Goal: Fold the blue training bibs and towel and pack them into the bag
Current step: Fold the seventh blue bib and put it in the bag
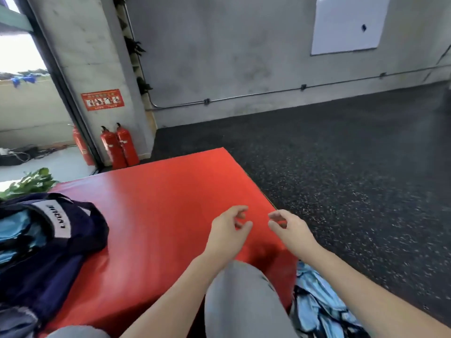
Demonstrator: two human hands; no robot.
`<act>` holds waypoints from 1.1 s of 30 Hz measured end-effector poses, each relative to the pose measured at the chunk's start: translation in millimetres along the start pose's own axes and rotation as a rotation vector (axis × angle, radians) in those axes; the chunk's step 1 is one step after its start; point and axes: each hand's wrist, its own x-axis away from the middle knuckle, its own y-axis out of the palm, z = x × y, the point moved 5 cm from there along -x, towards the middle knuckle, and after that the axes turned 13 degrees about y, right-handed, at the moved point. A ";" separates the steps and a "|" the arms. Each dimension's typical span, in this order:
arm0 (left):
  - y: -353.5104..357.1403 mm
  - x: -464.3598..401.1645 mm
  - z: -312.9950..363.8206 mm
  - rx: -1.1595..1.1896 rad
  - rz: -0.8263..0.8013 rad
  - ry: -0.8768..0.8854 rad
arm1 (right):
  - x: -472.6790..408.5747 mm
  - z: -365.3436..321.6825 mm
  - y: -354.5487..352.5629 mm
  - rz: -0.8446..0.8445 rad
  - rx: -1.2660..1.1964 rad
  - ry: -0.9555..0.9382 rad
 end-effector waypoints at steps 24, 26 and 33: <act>314.7 39.1 -48.4 -0.306 -0.997 -0.198 | -7.2 336.2 7.4 -0.227 0.202 0.572; 329.2 42.8 -61.4 -0.322 -1.005 -0.242 | -11.2 355.0 22.1 -0.265 0.217 0.605; 368.3 50.7 -98.6 -0.321 -1.013 -0.348 | -16.4 412.7 53.7 -0.279 0.258 0.672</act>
